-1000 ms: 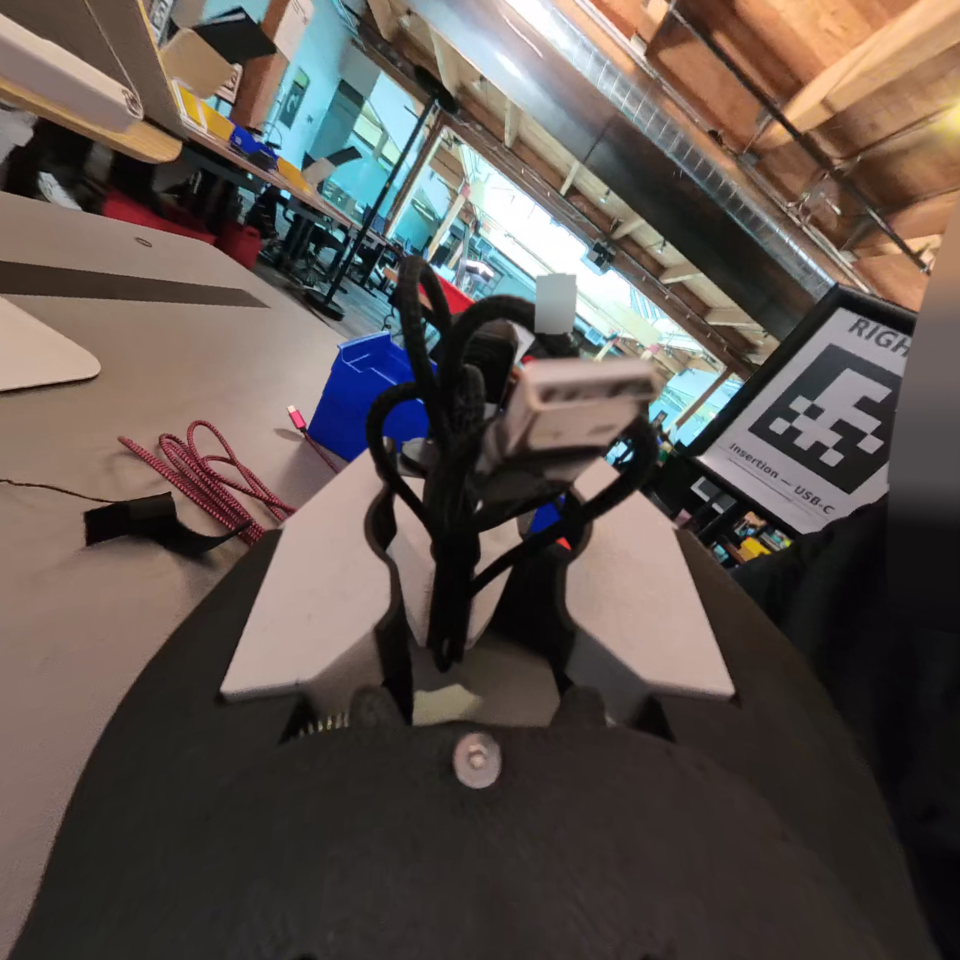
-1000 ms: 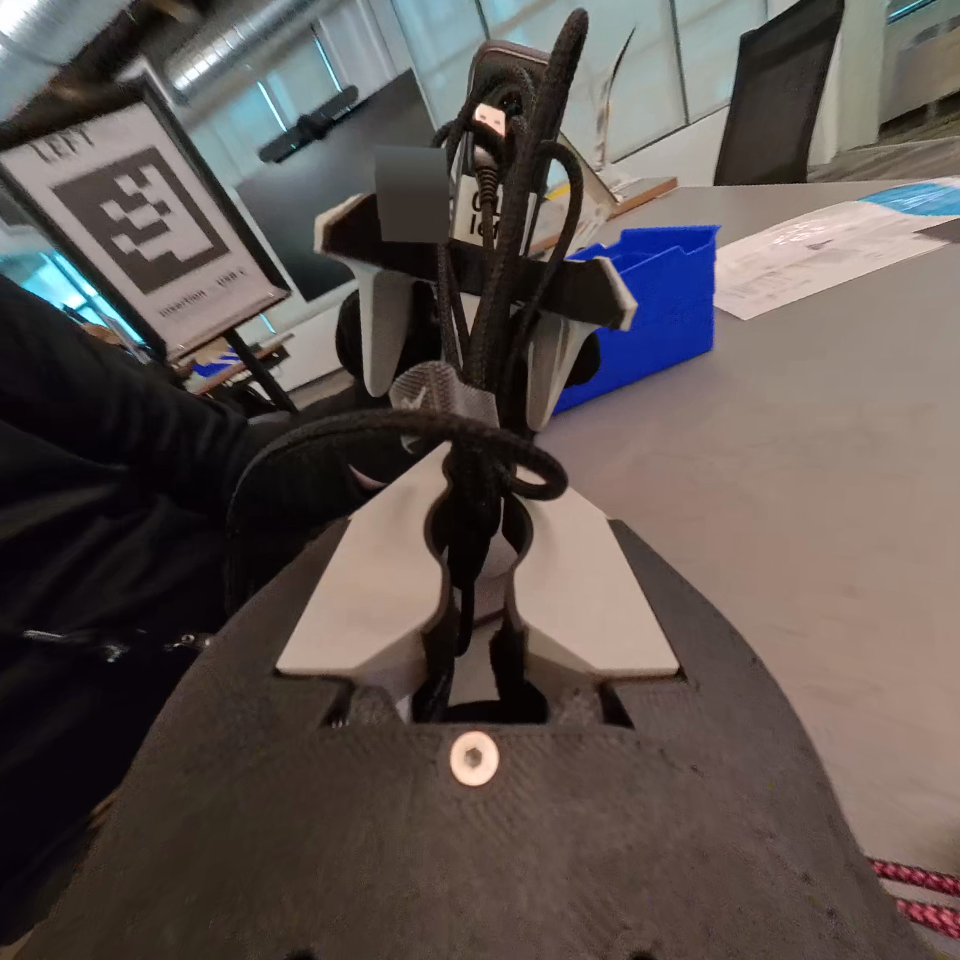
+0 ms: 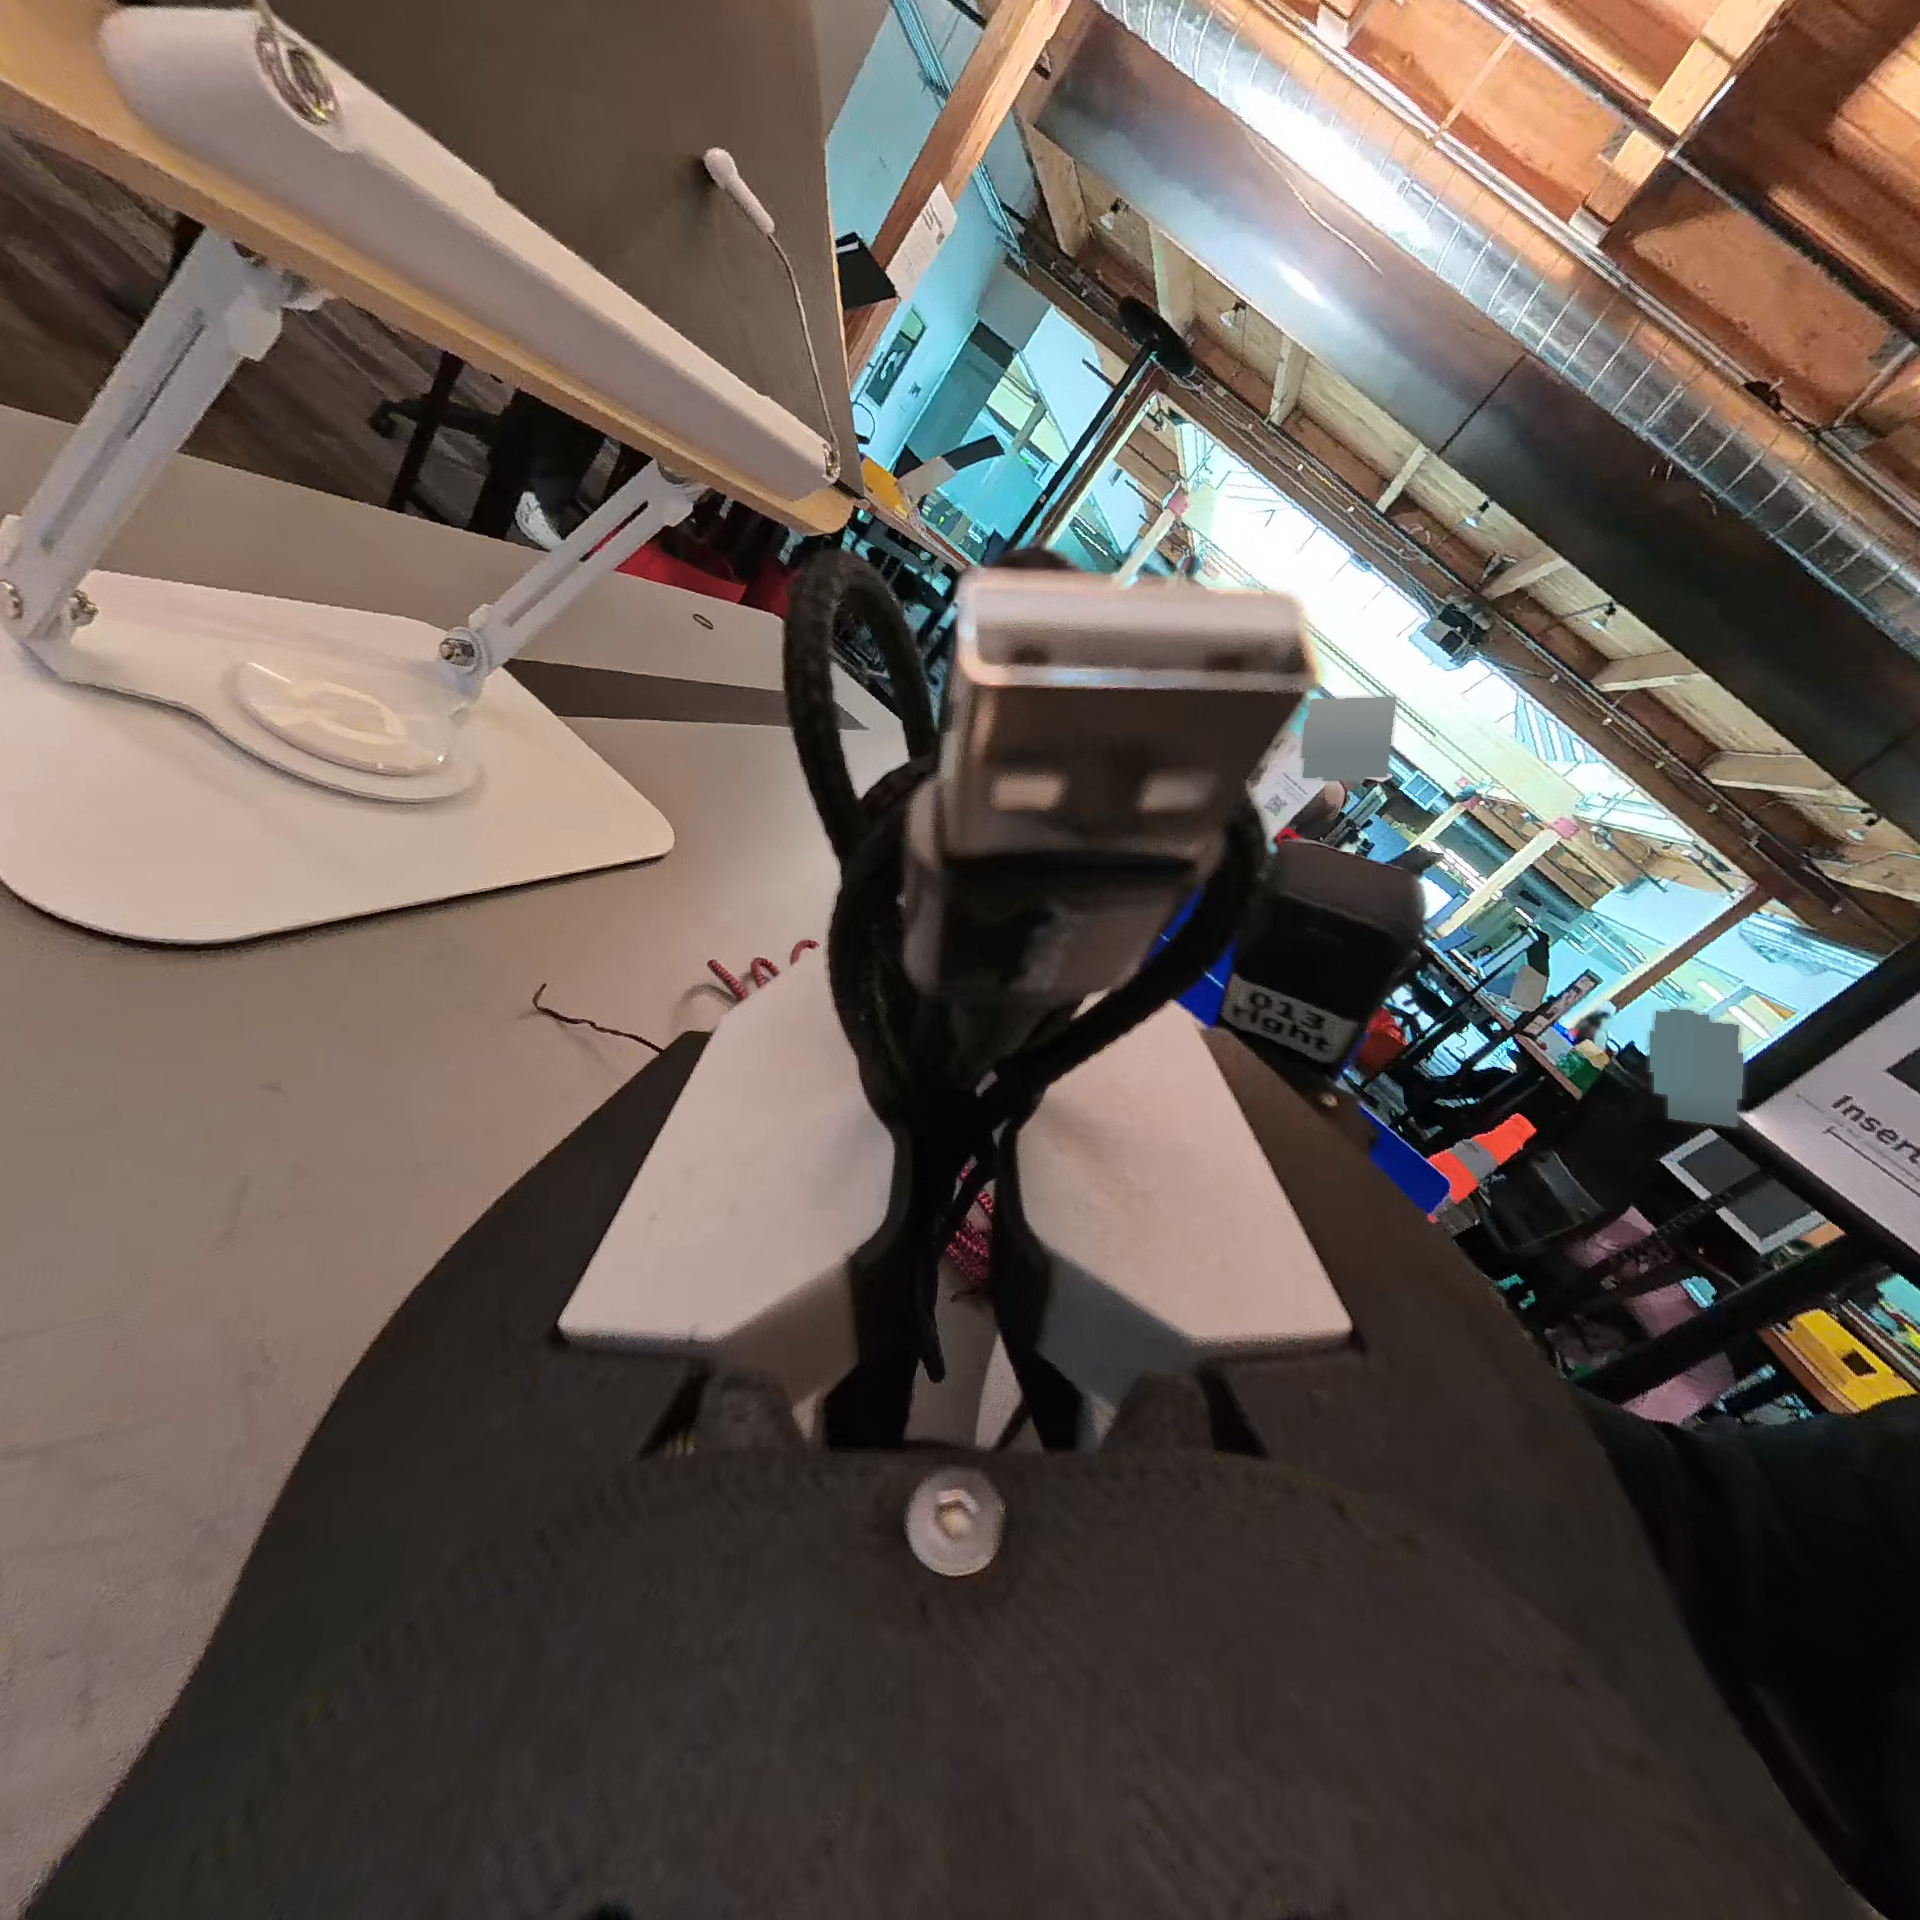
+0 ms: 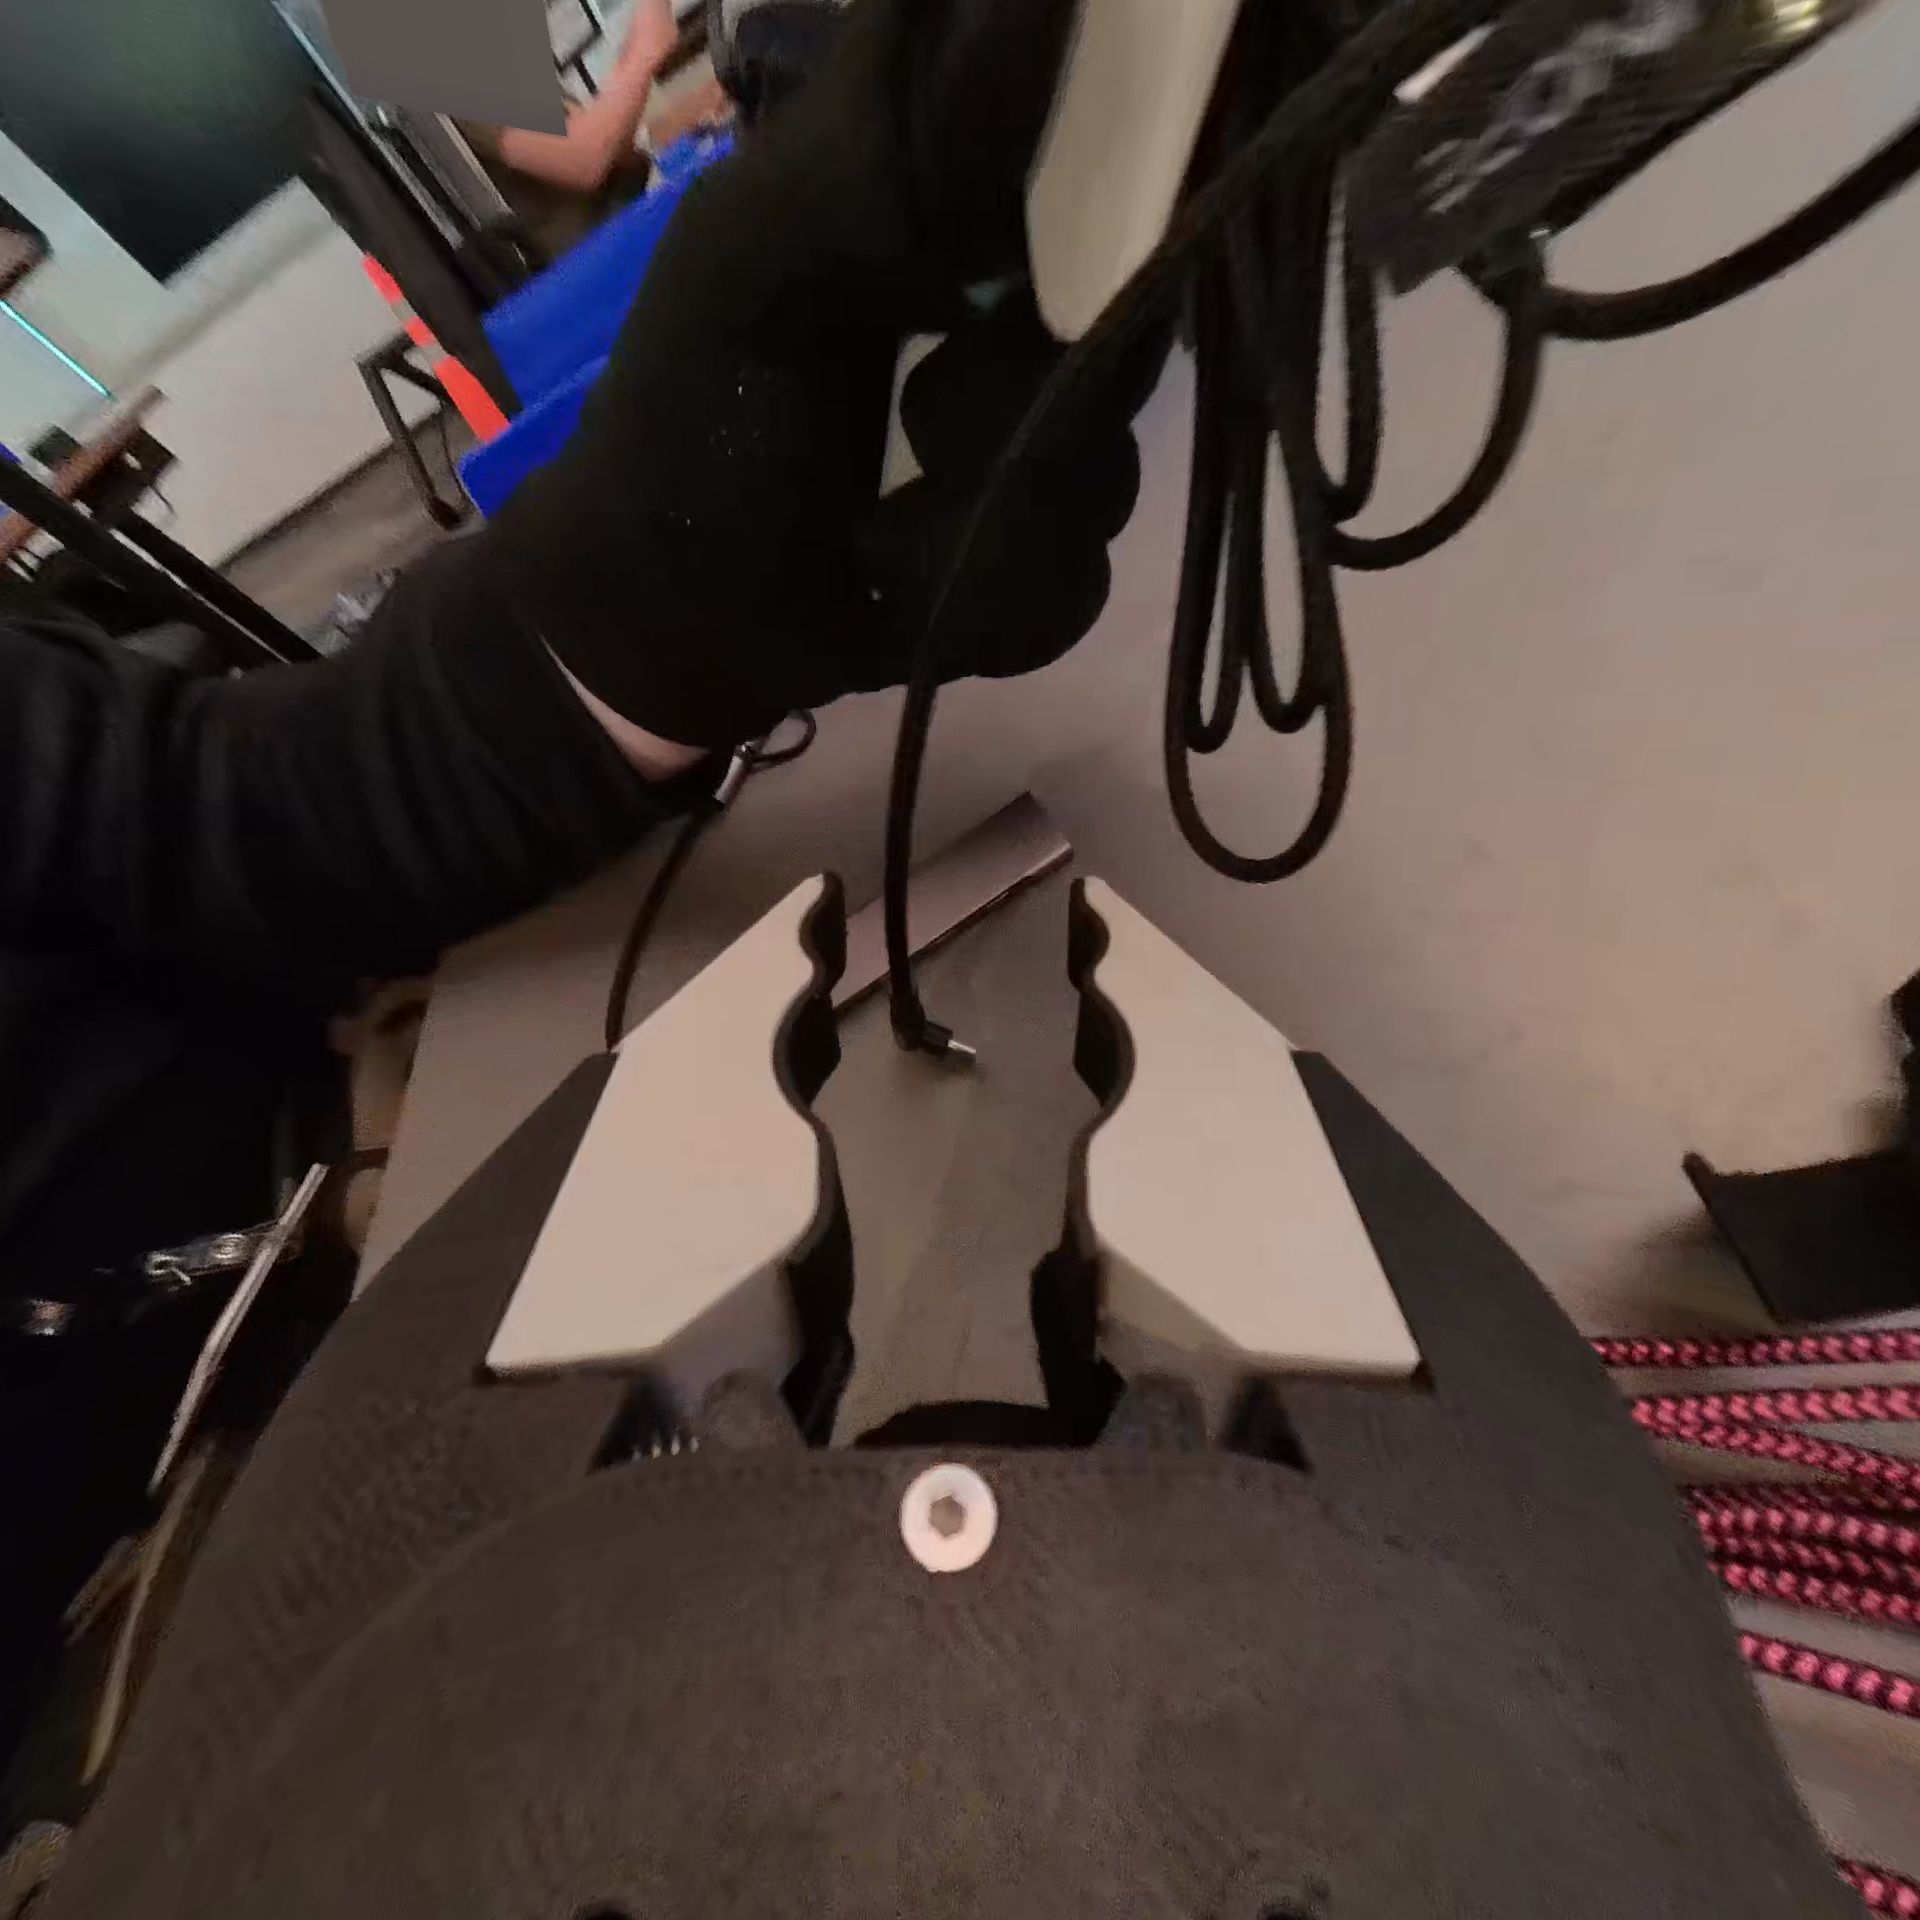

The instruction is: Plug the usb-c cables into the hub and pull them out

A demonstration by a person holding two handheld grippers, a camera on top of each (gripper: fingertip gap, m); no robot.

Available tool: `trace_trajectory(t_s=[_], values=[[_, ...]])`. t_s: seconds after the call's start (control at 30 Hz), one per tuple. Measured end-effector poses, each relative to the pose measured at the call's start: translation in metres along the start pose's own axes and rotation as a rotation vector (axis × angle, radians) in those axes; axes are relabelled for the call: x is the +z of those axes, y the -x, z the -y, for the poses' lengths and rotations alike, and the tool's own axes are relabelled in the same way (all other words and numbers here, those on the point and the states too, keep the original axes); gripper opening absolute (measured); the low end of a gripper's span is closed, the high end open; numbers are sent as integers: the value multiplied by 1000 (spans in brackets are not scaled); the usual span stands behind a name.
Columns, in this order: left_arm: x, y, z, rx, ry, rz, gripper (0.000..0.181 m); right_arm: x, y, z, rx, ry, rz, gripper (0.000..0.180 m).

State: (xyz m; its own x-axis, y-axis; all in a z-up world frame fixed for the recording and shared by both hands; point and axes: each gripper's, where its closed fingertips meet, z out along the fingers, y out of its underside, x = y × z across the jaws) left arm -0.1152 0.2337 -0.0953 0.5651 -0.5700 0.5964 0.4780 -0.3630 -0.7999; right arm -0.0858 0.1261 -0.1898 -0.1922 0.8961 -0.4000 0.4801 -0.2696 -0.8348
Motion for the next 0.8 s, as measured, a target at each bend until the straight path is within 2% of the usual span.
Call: trace_trajectory(t_s=[0.03, 0.2, 0.3, 0.4, 0.47, 0.57, 0.8], values=[[0, 0, -1, -6, -2, 1, 4, 3, 1, -2, -18, 18, -9, 39], [4, -1, -5, -3, 15, 9, 4, 15, 12, -19, -86, 137, 3, 1], [4, 19, -19, -27, 98, 128, 4, 13, 13, -16, -79, 116, 18, 0], [-2, 43, -39, -33, 228, 245, 10, 5, 13, -4, -11, 24, 69, 0], [-6, 54, -55, -68, 322, 275, 19, 0, 15, 3, 9, -23, 100, 0], [-12, 62, -63, -100, 366, 299, 24, -1, 16, 6, 9, -47, 115, 1], [-26, 75, -85, -107, 536, 392, 75, -10, 9, 18, 45, -138, 117, 1]])
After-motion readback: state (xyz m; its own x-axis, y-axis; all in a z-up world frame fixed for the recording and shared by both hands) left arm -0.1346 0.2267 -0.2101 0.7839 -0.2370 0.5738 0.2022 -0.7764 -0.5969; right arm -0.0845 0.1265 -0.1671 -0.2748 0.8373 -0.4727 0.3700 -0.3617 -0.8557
